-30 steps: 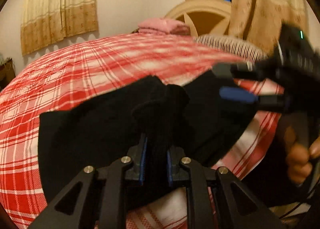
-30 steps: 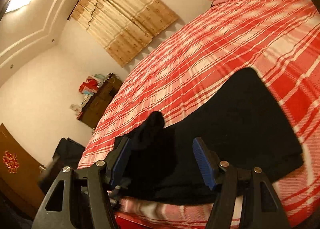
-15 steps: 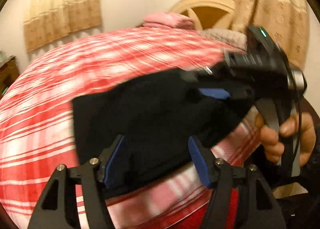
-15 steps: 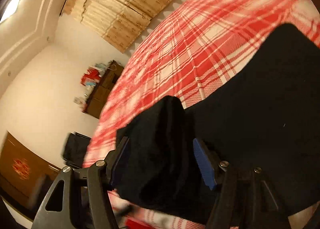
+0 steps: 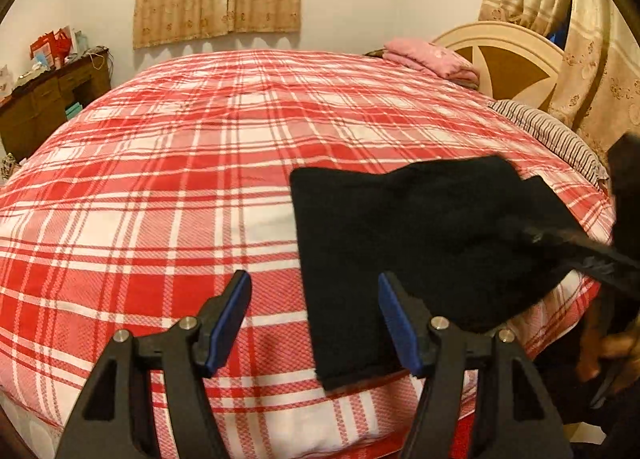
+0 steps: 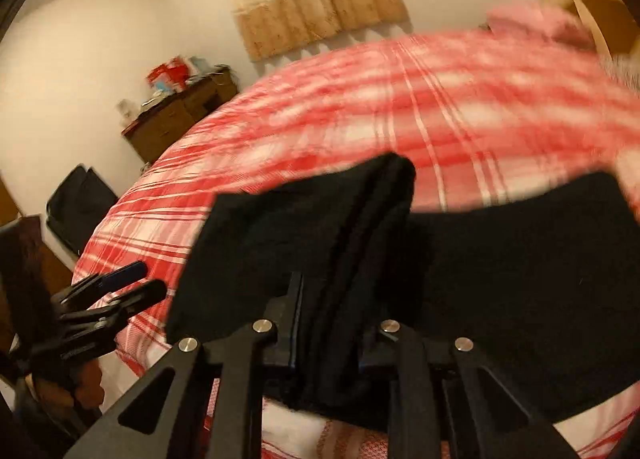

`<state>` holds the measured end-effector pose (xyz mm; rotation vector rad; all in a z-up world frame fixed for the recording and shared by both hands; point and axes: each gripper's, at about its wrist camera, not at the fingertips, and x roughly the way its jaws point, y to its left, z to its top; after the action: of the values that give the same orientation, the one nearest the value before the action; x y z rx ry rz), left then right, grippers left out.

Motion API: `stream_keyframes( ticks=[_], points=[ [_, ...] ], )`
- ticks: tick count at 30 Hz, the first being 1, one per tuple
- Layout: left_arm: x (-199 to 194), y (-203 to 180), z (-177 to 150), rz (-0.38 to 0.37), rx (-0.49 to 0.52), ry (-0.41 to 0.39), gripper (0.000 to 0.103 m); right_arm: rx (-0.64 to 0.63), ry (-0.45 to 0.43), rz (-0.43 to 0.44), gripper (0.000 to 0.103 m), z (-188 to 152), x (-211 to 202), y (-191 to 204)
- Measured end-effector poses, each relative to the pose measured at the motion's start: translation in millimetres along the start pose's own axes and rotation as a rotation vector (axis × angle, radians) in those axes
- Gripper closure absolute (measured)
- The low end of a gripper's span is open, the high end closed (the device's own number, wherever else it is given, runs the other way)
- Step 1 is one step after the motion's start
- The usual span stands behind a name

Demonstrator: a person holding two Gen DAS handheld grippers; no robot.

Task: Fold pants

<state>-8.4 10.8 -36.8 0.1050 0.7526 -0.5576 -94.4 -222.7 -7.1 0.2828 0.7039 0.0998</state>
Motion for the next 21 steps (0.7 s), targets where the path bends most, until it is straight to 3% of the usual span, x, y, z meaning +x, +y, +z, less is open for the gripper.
stream_keyframes(
  ticks=[4,9,15,21],
  points=[
    [-2,1,6,-0.012,-0.014,-0.017,0.035,-0.039,-0.031,0.045,0.083,26,-40,-10],
    [-1,0,9,-0.022,-0.008,-0.013,0.035,-0.050,0.010,-0.064,0.083,35,-78,-60],
    [8,-11,9,-0.041,0.012,0.015,0.035,0.075,0.162,-0.198,0.083,1,-56,-143],
    [20,-22,10,-0.057,0.017,0.059,0.035,0.084,0.101,-0.200,0.079,-11,-56,-147]
  ],
)
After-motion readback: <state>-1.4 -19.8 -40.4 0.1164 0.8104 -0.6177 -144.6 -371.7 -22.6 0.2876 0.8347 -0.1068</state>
